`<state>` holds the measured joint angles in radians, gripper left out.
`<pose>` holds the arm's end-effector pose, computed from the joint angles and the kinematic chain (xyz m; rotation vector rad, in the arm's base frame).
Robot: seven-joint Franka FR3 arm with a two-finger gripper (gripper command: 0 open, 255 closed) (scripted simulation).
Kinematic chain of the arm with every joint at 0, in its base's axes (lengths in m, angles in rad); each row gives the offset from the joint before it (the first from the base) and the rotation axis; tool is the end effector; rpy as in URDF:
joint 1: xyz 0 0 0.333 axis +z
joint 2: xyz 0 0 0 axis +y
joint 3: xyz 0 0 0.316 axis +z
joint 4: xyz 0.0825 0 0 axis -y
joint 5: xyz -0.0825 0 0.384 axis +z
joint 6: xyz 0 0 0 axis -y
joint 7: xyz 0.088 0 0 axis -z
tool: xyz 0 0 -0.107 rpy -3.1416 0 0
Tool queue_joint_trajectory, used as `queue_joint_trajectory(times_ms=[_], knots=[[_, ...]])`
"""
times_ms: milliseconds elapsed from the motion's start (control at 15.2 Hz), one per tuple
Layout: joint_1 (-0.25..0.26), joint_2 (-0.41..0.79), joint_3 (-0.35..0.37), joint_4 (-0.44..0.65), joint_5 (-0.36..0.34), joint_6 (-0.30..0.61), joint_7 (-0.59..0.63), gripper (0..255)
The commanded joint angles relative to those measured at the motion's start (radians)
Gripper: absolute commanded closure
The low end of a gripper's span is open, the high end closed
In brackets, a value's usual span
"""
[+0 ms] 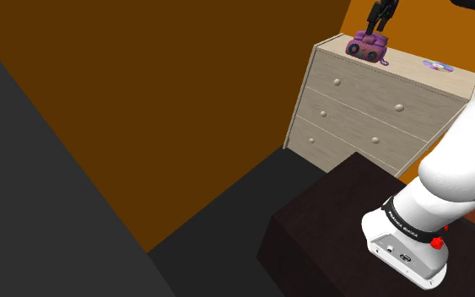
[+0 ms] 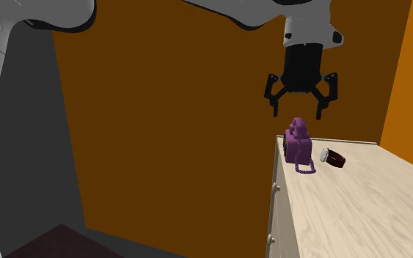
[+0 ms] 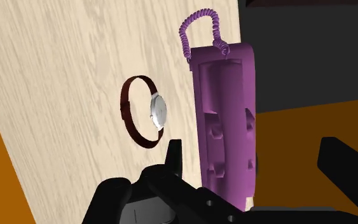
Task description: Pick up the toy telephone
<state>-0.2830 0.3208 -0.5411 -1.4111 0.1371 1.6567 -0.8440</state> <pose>0.4804 -0.4279 0.5373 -3.1365 -0.0412 0.0633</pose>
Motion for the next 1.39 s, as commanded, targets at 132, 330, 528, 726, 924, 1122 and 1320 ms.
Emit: queue_joint_trajectory(times_ms=[132, 330, 528, 726, 924, 1122, 1320], knots=[[-0.007, 0.016, 0.002, -0.032, 0.013, 0.047, -0.011, 0], [-0.002, 0.015, 0.003, -0.074, 0.013, 0.088, -0.012, 0], [-0.003, 0.016, 0.003, -0.079, 0.013, 0.093, -0.014, 255], [-0.002, 0.015, 0.003, -0.081, 0.013, 0.094, -0.013, 255], [-0.002, 0.015, 0.003, -0.081, 0.013, 0.094, -0.013, 255], [-0.002, 0.016, 0.004, -0.081, 0.013, 0.095, -0.012, 255], [-0.006, 0.016, 0.002, -0.04, 0.013, 0.055, -0.011, 255]])
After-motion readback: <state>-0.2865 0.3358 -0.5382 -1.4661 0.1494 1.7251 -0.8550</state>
